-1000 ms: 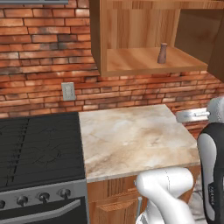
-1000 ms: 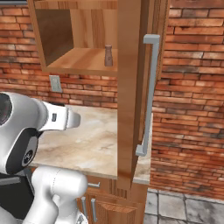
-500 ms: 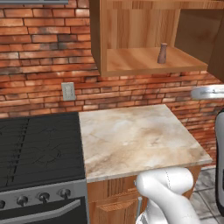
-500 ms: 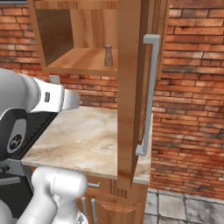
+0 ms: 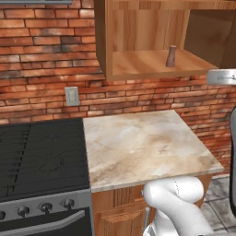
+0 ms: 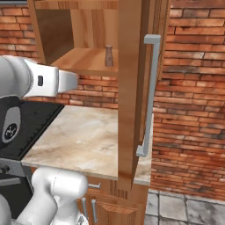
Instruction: Retrieve the shaker from the cabinet and place it next the steak on a plate on the dining table.
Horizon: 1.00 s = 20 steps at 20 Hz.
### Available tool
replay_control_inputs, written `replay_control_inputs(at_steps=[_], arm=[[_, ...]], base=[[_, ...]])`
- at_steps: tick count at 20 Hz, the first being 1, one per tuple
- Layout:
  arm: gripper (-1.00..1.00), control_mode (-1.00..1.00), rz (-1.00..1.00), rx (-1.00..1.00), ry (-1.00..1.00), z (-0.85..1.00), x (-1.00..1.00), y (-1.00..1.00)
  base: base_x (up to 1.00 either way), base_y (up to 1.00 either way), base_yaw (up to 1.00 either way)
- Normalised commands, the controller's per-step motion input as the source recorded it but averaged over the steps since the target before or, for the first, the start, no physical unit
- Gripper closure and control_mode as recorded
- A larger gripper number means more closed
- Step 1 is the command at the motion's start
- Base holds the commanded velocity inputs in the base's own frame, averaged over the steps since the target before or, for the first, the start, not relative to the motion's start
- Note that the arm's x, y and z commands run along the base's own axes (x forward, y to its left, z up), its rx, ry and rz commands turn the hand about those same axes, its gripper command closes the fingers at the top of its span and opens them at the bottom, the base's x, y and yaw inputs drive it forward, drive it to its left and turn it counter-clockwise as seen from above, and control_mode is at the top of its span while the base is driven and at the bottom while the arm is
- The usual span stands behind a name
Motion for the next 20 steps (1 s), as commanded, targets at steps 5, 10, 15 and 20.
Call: replay_control_inputs(at_steps=[5, 10, 15, 20], arm=[[-1.00, -1.00, 0.00, 0.00, -0.04, 0.15, 0.31, 0.00], [-1.00, -1.00, 0.00, 0.00, 0.01, 0.00, 0.62, 0.00], [-1.00, -1.00, 0.00, 0.00, 0.01, 0.00, 0.54, -0.02], [-1.00, -1.00, 0.01, 0.00, 0.00, -0.08, 0.53, -0.07]], base=[[0.00, 0.00, 0.00], [0.00, 0.00, 0.00], [0.00, 0.00, 0.00], [0.00, 0.00, 0.00]])
